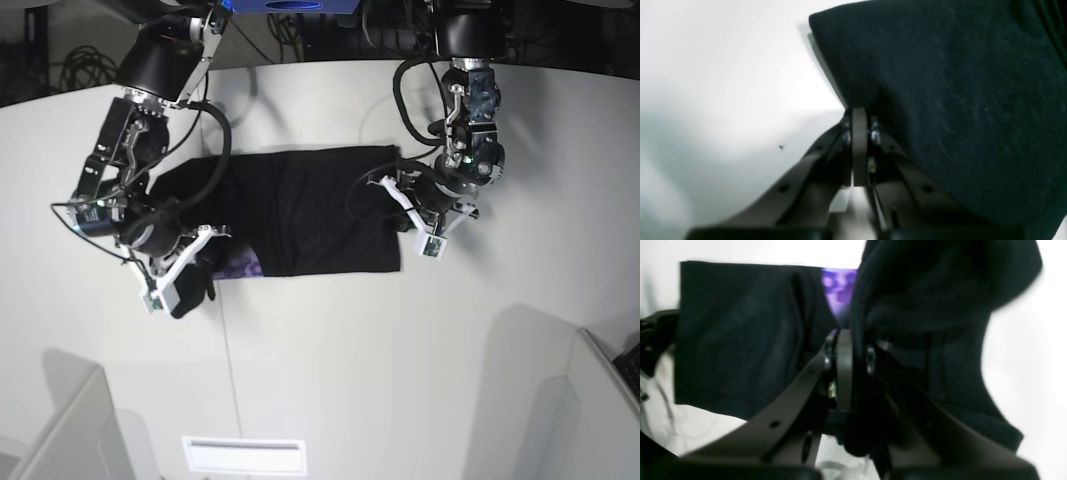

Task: Fold the T-shirt properly
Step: 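Grasp the strip end with the right gripper and fold it toward the left gripper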

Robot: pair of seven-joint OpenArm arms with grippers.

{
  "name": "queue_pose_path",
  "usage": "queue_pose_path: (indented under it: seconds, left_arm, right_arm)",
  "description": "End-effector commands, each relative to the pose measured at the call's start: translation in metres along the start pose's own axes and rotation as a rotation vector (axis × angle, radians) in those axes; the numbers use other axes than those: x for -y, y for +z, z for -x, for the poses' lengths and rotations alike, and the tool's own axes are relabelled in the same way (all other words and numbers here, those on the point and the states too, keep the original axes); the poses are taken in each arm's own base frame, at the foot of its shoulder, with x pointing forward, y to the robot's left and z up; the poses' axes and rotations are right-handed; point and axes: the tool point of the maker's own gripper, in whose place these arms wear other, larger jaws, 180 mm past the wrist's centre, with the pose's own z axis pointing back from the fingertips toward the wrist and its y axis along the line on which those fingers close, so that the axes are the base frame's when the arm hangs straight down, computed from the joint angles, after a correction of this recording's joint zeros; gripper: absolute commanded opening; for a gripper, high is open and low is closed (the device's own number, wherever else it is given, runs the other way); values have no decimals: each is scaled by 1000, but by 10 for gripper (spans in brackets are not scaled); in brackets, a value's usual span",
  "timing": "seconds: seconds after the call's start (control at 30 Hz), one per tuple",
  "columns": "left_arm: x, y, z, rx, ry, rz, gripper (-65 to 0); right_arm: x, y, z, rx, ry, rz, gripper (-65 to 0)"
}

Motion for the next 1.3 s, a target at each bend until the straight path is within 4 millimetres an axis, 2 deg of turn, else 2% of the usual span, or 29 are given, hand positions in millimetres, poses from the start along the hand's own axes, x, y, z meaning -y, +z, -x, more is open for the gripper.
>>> queue_pose_path:
  seconds: [0.0, 0.2, 0.33, 0.73, 0.87, 1.03, 1.27]
  left_arm:
    - [-2, 2, -11, 29, -9, -3, -650]
    - [-2, 2, -11, 28, -10, -4, -650]
    - [-9, 4, -9, 20, -31, -13, -650]
    - [-10, 5, -2, 6, -27, -16, -650]
    - [-10, 5, -2, 7, -26, -17, -650]
    - [-11, 6, -1, 6, -25, -18, -650]
    - [-11, 6, -1, 4, -25, -18, -650]
  right_arm:
    - [-13, 3, -21, 61, 39, -27, -650]
    - [-55, 3, -26, 94, 148, -87, -650]
    - [-74, -1, -25, 87, 113, -107, -650]
    - [-139, -11, -26, 131, 174, -210, -650]
    - [-155, -11, -26, 145, 202, -239, -650]
    - [-169, -23, -13, 108, 224, -273, -650]
    - [-194, -24, 3, 109, 258, -327, -650]
